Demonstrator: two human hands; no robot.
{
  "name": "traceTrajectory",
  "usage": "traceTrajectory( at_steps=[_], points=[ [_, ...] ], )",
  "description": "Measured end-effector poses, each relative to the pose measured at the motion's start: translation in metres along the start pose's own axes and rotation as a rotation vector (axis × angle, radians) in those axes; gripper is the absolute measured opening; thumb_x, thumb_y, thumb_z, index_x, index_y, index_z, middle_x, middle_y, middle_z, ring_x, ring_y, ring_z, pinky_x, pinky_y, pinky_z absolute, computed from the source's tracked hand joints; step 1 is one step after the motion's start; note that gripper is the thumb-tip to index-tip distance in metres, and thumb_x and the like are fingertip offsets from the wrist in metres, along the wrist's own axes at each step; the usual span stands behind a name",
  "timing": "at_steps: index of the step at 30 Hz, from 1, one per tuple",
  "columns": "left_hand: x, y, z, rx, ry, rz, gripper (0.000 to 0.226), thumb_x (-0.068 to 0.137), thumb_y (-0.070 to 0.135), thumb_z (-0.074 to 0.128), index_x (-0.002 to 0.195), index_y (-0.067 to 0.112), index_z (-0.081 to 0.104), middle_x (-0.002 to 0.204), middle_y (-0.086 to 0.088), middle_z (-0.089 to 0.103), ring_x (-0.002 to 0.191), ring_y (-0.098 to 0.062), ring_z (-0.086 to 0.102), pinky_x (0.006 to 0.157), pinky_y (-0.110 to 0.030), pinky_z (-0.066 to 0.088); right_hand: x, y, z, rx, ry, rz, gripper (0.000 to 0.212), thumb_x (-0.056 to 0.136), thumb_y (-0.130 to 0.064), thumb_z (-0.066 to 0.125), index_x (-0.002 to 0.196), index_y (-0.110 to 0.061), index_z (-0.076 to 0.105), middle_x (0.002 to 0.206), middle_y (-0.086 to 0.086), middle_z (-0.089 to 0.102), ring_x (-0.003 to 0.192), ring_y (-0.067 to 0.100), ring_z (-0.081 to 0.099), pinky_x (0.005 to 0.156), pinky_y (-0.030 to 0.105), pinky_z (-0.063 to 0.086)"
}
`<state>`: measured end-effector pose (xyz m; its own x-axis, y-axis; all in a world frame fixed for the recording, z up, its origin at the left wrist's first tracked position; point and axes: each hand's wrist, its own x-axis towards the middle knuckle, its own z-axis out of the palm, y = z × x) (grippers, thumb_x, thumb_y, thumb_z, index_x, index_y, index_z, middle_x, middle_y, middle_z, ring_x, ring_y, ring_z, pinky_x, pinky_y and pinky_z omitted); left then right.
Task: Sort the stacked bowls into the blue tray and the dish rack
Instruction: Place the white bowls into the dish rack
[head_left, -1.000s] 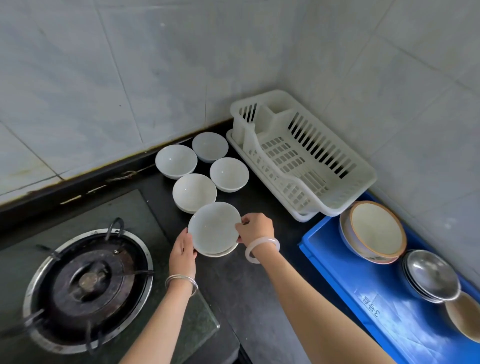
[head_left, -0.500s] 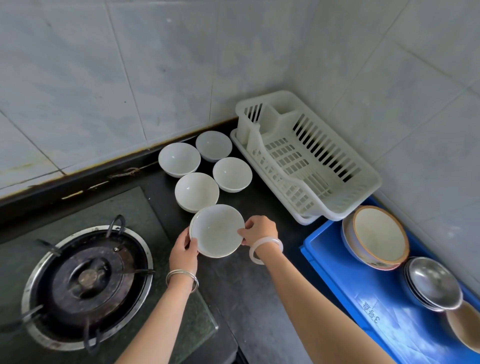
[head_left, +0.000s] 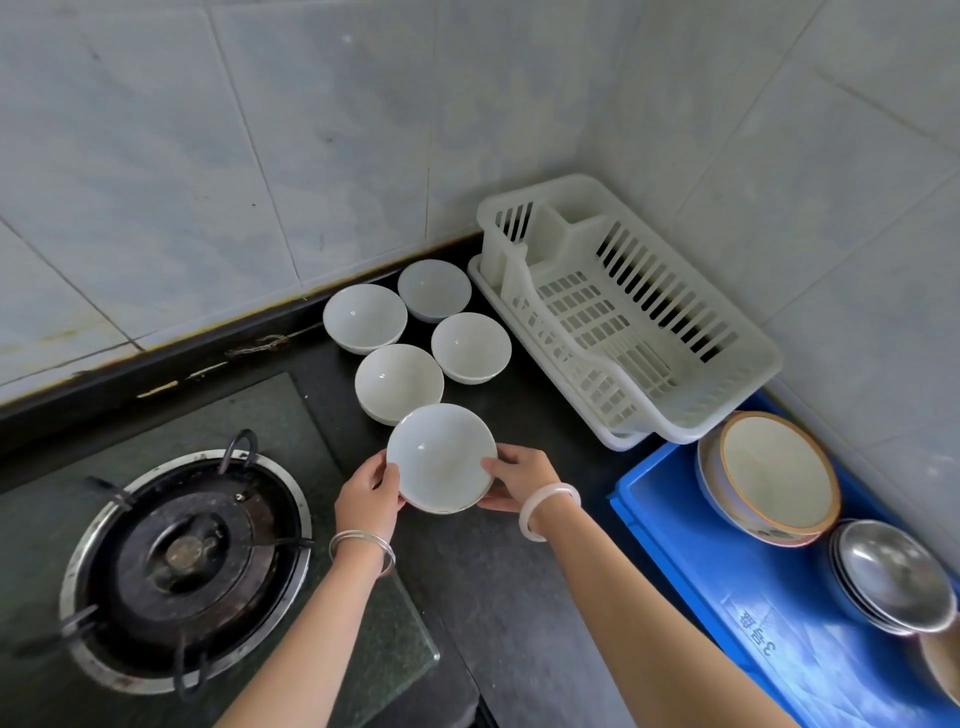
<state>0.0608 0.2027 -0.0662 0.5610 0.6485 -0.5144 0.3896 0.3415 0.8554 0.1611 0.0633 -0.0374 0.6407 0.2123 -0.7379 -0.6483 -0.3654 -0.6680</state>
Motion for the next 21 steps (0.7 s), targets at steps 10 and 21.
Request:
traceTrajectory(
  at_steps=[10,21],
  points=[
    [0.002,0.102,0.079,0.008,-0.176,0.188,0.019,0.088,0.017,0.051,0.101,0.022,0.064,0.095,0.002,0.066,0.085,-0.010,0.062,0.071,-0.030,0.056,-0.016,-0.084,-0.079,0.101,0.137,-0.295,0.020,0.085,-0.015,0.063,0.102,-0.023,0.067,0.092,0.004,0.070,0.077,0.023,0.071,0.062,0.030,0.060],
    [0.083,0.181,0.235,0.122,-0.339,0.181,0.030,0.088,0.012,0.047,0.114,0.011,0.061,0.099,-0.012,0.064,0.094,-0.032,0.062,0.089,-0.050,0.053,0.055,-0.180,-0.165,0.229,0.323,-0.305,0.028,0.089,-0.014,0.059,0.117,-0.009,0.059,0.098,0.010,0.066,0.088,0.028,0.067,0.061,0.029,0.060]
  ],
)
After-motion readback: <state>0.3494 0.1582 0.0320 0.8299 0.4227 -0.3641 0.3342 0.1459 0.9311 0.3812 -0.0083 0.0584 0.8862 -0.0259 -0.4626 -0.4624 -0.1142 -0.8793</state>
